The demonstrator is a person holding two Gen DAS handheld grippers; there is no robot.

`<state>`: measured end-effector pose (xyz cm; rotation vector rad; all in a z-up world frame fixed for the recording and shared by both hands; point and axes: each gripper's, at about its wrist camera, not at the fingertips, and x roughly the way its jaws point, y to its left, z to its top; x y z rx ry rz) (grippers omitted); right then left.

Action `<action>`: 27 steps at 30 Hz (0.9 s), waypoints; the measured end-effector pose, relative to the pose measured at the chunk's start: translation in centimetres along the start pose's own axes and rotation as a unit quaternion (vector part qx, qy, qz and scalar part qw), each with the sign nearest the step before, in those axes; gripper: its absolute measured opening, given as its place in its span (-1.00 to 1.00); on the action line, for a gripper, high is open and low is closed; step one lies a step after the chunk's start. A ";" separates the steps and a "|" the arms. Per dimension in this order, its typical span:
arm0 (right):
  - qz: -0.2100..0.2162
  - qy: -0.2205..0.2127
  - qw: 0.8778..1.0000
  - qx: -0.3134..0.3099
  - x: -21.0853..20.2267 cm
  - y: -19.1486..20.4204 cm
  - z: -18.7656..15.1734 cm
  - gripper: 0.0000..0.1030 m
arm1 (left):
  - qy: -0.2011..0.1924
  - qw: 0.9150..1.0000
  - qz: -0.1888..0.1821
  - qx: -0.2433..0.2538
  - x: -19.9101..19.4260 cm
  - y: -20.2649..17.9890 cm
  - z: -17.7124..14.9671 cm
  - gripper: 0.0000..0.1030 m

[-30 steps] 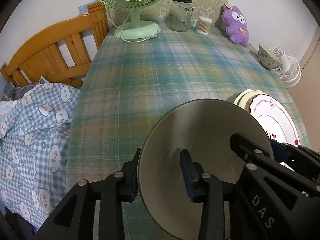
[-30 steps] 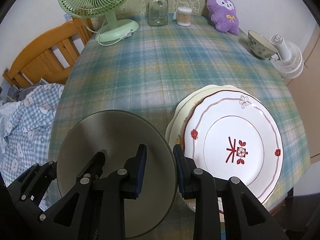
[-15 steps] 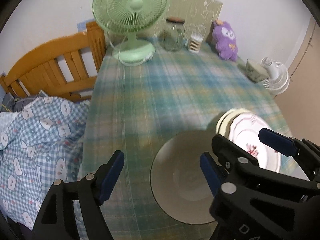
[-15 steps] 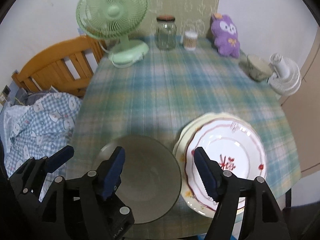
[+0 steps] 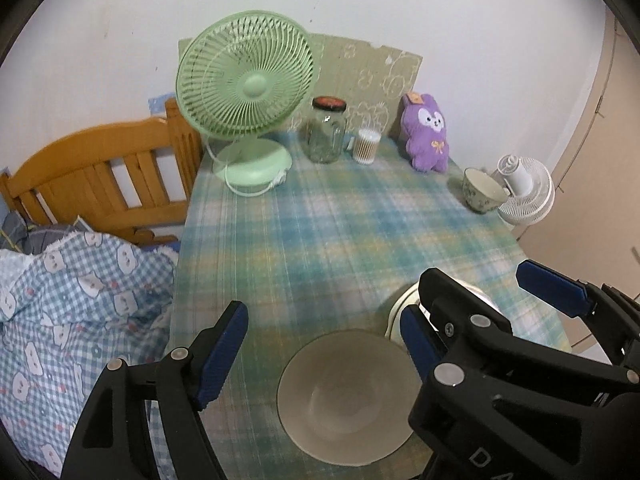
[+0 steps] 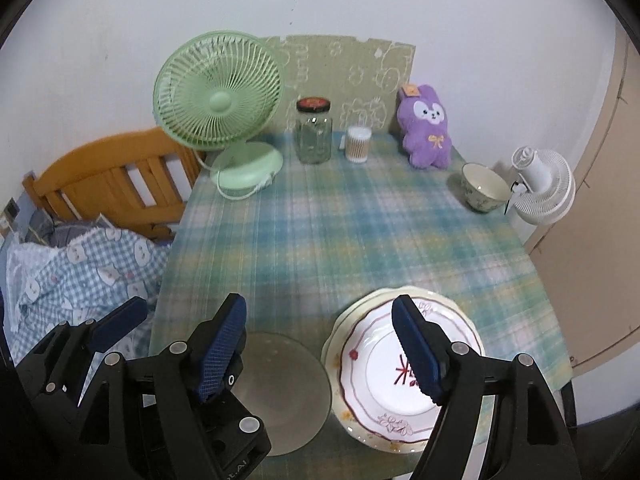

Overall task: Organize plates and bowls
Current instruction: 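Lower the bowl beside the plate stack and open both grippers, then move both grippers to the cream bowl beside the white fan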

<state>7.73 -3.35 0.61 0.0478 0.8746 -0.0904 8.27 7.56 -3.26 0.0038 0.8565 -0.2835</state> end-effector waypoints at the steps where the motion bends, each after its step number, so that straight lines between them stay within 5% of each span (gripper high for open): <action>1: 0.003 -0.004 1.000 0.003 -0.1 -0.2 0.2 0.52 | -0.004 1.000 0.003 0.002 -0.1 -0.2 0.2 0.55; 11: 0.012 -0.035 0.999 0.003 -0.4 -2.8 2.6 0.67 | -0.036 0.999 0.034 0.016 -0.6 -2.9 2.5 0.56; 27: 0.016 -0.024 0.999 -0.019 2.5 -11.3 7.0 0.68 | -0.029 0.999 0.044 0.008 3.0 -10.4 6.3 0.64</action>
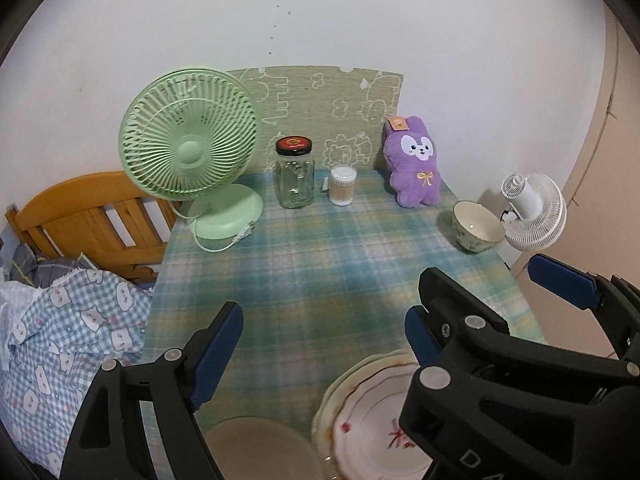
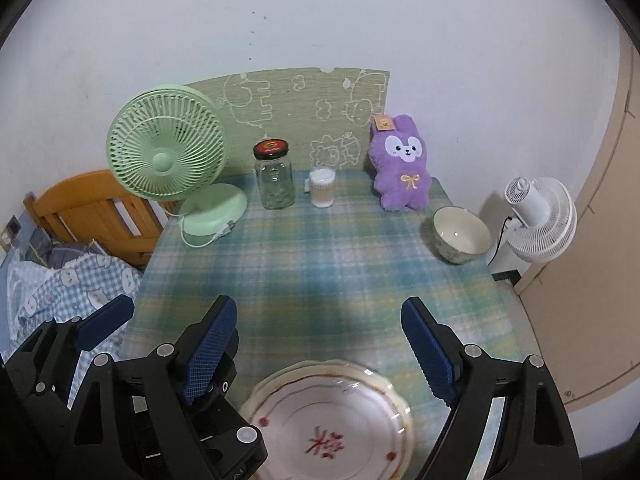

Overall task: Organize plates and bowls
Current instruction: 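Move both grippers to the cream bowl beside the white fan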

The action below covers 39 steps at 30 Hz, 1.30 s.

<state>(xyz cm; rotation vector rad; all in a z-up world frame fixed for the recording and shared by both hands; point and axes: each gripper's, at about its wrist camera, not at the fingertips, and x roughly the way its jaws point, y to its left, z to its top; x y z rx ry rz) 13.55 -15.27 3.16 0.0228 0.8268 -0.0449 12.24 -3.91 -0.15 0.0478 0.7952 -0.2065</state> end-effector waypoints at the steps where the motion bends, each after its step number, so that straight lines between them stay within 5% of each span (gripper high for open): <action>1: 0.001 0.001 1.000 0.000 0.2 -0.8 0.3 0.68 | 0.001 1.000 0.001 -0.002 0.2 -0.6 0.3 0.64; 39: 0.030 -0.001 1.000 0.003 11.6 -22.9 8.5 0.68 | -0.001 1.000 0.028 -0.005 13.2 -20.1 9.7 0.64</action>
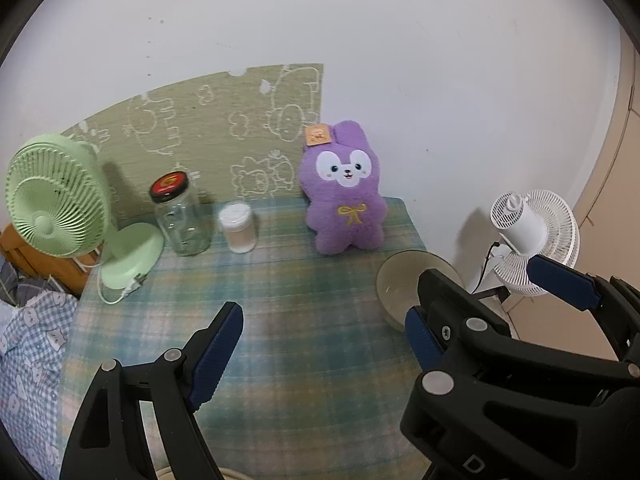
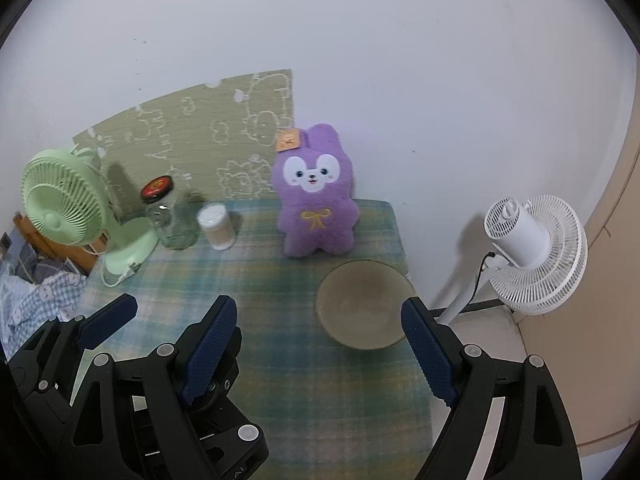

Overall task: Organize plates and bowls
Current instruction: 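Move both grippers to the cream bowl beside the white fan, then close both grippers on the cream bowl rim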

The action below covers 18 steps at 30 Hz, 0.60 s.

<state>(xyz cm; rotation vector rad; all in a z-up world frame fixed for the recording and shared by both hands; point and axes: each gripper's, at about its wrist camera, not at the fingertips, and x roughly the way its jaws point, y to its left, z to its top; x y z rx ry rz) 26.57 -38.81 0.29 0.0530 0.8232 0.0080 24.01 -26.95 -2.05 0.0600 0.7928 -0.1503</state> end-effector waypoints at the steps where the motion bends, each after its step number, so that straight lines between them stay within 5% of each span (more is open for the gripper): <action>1: -0.001 0.001 1.000 0.001 0.4 -0.4 0.1 0.68 | 0.001 1.000 0.000 0.001 0.5 -0.3 0.1 0.64; 18: -0.021 0.019 0.999 0.027 8.4 -6.3 -0.4 0.67 | 0.020 0.999 -0.021 0.015 9.4 -5.4 0.6 0.60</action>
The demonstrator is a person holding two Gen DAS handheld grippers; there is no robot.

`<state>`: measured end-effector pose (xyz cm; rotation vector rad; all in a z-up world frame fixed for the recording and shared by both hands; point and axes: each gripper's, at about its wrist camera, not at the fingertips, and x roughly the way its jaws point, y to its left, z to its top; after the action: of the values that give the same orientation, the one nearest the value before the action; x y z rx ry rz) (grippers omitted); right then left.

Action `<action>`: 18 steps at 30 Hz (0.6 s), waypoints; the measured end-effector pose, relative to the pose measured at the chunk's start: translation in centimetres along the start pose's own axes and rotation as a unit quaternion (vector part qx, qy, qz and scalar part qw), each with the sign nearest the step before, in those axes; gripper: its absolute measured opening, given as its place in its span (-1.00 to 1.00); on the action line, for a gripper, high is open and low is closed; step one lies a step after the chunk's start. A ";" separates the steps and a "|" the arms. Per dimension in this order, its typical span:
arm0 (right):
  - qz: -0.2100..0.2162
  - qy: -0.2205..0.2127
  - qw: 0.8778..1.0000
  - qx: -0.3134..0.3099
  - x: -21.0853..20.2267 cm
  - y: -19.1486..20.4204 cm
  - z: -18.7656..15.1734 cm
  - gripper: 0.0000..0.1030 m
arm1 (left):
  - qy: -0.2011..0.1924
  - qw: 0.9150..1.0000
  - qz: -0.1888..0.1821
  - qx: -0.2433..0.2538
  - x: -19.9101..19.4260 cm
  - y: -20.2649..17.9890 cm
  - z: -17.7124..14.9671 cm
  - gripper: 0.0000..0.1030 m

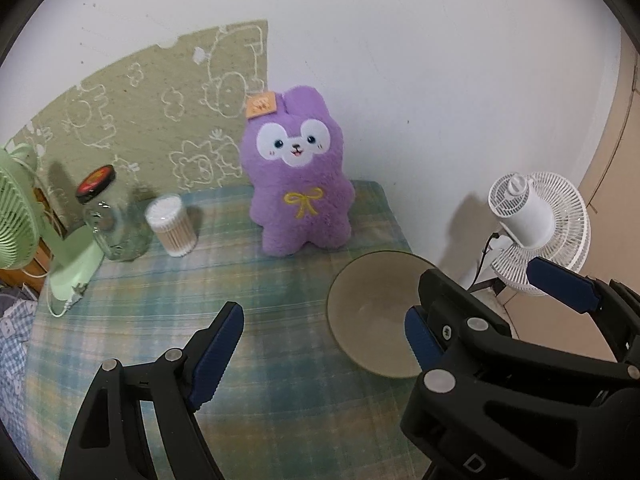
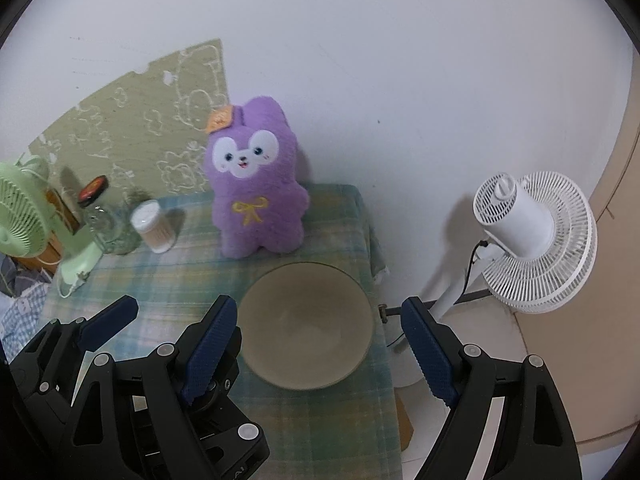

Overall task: Organize plates and bowls
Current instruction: 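Close both grippers on the cream bowl rim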

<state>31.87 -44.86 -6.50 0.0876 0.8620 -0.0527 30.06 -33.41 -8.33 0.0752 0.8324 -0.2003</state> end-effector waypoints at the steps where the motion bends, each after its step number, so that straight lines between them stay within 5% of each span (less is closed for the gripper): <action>1: 0.002 0.002 1.000 0.001 0.5 -0.2 -0.1 0.63 | 0.002 1.000 -0.006 0.000 0.5 -0.1 -0.1 0.53; 18: 0.002 0.052 0.999 0.013 7.8 -1.9 -1.5 0.52 | 0.053 0.999 0.007 -0.001 8.1 -0.7 -1.0 -0.50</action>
<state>35.68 -46.68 -13.50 0.1172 0.9649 -0.0555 34.52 -35.10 -15.04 0.0898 0.9369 -0.1838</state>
